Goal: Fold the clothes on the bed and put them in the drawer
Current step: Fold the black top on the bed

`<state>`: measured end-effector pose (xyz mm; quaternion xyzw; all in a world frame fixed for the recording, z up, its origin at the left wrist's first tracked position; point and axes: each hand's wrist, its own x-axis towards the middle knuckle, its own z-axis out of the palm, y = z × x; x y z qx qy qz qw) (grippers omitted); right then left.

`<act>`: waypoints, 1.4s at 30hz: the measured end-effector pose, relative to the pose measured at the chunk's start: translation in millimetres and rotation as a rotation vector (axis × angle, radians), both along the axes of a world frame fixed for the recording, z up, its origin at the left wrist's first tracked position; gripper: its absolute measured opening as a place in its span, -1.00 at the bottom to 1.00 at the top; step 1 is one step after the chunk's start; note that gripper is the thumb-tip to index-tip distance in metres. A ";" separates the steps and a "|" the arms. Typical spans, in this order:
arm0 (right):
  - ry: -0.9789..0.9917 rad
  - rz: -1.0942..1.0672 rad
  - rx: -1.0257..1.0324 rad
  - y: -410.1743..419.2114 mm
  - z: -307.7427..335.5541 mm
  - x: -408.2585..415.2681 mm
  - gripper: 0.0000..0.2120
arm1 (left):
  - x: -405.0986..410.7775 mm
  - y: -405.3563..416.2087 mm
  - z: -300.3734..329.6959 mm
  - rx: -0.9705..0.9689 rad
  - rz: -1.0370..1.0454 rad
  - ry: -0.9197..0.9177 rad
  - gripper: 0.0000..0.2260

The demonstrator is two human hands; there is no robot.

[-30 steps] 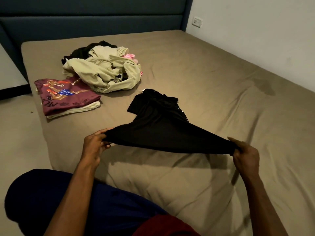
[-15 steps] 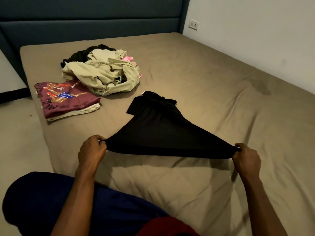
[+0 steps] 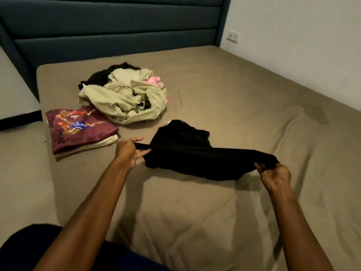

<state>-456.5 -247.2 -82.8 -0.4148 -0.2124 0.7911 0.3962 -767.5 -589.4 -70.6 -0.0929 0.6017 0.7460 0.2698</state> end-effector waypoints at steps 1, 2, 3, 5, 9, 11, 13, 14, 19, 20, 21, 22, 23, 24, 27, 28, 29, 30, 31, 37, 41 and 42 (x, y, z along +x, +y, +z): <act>0.003 -0.004 0.031 17.3 12.5 -16.9 -0.65 | -16.9 21.3 17.5 0.040 0.008 -0.003 -0.68; -0.006 -0.012 0.067 37.6 28.4 -34.9 -0.65 | -40.8 46.8 38.2 0.078 0.014 0.008 -0.71; -0.004 -0.020 0.096 57.6 46.5 -52.7 -0.66 | -60.5 69.7 63.0 0.093 0.006 0.035 -0.74; 0.026 -0.049 0.148 98.3 95.6 -84.8 -0.67 | -99.3 116.8 120.4 0.151 -0.002 0.099 -0.77; 0.332 -0.155 0.227 164.1 215.6 -134.8 -0.73 | -149.3 192.8 246.9 0.345 0.113 0.239 -0.75; 0.500 -0.190 0.272 179.6 265.5 -145.9 -0.74 | -147.1 214.4 301.3 0.423 0.126 0.287 -0.76; 0.585 -0.212 0.329 185.3 294.6 -146.3 -0.63 | -148.9 224.9 333.8 0.463 0.140 0.298 -0.77; 0.618 -0.225 0.364 186.2 306.7 -141.8 -0.57 | -149.3 226.1 348.8 0.474 0.127 0.315 -0.78; 0.399 -0.345 0.546 162.6 300.1 -93.6 -0.67 | -99.8 195.1 346.2 0.420 0.081 0.414 -0.81; 0.287 -0.388 0.589 154.5 289.3 -81.6 -0.67 | -89.1 185.6 332.1 0.361 0.067 0.450 -0.76; 0.171 -0.423 0.628 143.2 273.5 -66.3 -0.66 | -77.3 172.2 312.8 0.300 0.052 0.464 -0.73; 0.058 -0.447 0.668 133.9 256.3 -53.0 -0.65 | -68.1 159.8 292.9 0.258 0.031 0.471 -0.72; -0.042 -0.453 0.688 118.7 234.1 -36.0 -0.65 | -57.5 145.0 267.7 0.210 -0.003 0.466 -0.72; -0.112 -0.441 0.696 106.8 212.5 -22.9 -0.65 | -50.2 133.4 243.8 0.168 -0.042 0.448 -0.73; -0.269 -0.415 0.651 60.9 124.7 26.1 -0.64 | -19.6 84.7 153.0 0.019 -0.234 0.318 -0.71; -0.296 -0.399 0.635 45.9 97.1 42.7 -0.64 | -10.6 66.5 122.1 -0.021 -0.281 0.270 -0.68; -0.336 -0.368 0.616 26.5 68.8 62.4 -0.63 | 1.3 45.0 91.1 -0.063 -0.317 0.229 -0.67; -0.392 -0.330 0.594 12.0 44.4 78.2 -0.62 | 9.3 24.7 64.3 -0.102 -0.339 0.194 -0.68; -0.469 -0.293 0.563 -6.1 19.7 97.5 -0.60 | 21.4 1.0 37.5 -0.146 -0.355 0.155 -0.69; -0.749 -0.160 0.486 -95.3 -57.6 176.7 -0.67 | 69.1 -91.2 -59.8 -0.357 -0.358 -0.094 -0.71; -0.816 -0.106 0.448 -115.1 -82.2 192.9 -0.69 | 77.7 -114.3 -70.9 -0.374 -0.448 -0.140 -0.71; -0.810 -0.105 0.463 -117.8 -82.2 193.4 -0.70 | 77.3 -114.1 -66.5 -0.370 -0.452 -0.117 -0.71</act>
